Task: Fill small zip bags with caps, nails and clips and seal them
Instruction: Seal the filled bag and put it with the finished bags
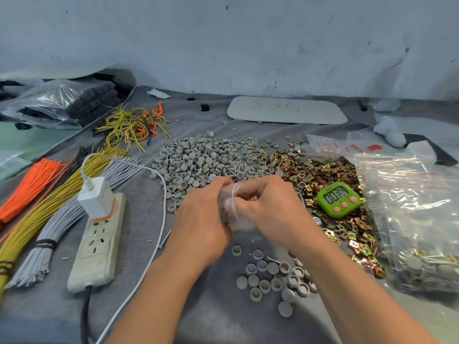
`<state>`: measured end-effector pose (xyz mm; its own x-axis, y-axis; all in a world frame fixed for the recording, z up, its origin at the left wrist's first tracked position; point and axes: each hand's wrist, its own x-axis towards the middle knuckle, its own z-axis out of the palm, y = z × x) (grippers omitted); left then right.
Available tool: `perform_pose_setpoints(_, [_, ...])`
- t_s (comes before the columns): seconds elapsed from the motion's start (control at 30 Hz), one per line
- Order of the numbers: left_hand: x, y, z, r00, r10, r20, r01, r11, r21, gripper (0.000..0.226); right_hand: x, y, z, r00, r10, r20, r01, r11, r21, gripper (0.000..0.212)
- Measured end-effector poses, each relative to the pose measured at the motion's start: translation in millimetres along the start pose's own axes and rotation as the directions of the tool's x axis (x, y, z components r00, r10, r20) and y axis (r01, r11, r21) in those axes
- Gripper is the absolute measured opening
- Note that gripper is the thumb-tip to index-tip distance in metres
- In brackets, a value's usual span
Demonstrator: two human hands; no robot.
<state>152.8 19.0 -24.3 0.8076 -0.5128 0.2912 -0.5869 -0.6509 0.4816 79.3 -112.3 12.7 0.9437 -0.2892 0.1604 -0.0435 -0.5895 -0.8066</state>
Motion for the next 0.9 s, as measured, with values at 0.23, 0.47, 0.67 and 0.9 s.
perform_pose_setpoints(0.23, [-1,3,-1,0.998,0.043,-0.048,-0.047,0.996,-0.079,0.07,-1,0,-1,0.998,-0.015,0.061,0.018,0.998,-0.063,0.031])
perform_pose_setpoints(0.47, [-5,8,1,0.999,0.05,-0.008,-0.051,0.994,-0.101,0.062,-2,7,-2,0.965,0.03,0.26,0.005,0.991,-0.133,0.027])
perform_pose_setpoints(0.67, [-6,8,0,0.998,0.026,0.053,-0.016,0.983,-0.181,0.052,-3,12,-7,0.957,0.012,0.291,0.012,0.997,-0.08,0.008])
perform_pose_setpoints(0.9, [-7,9,2,1.0,0.006,-0.016,-0.009,0.982,-0.187,0.04,-7,14,-15,0.956,-0.035,0.292,0.01,0.996,0.087,0.016])
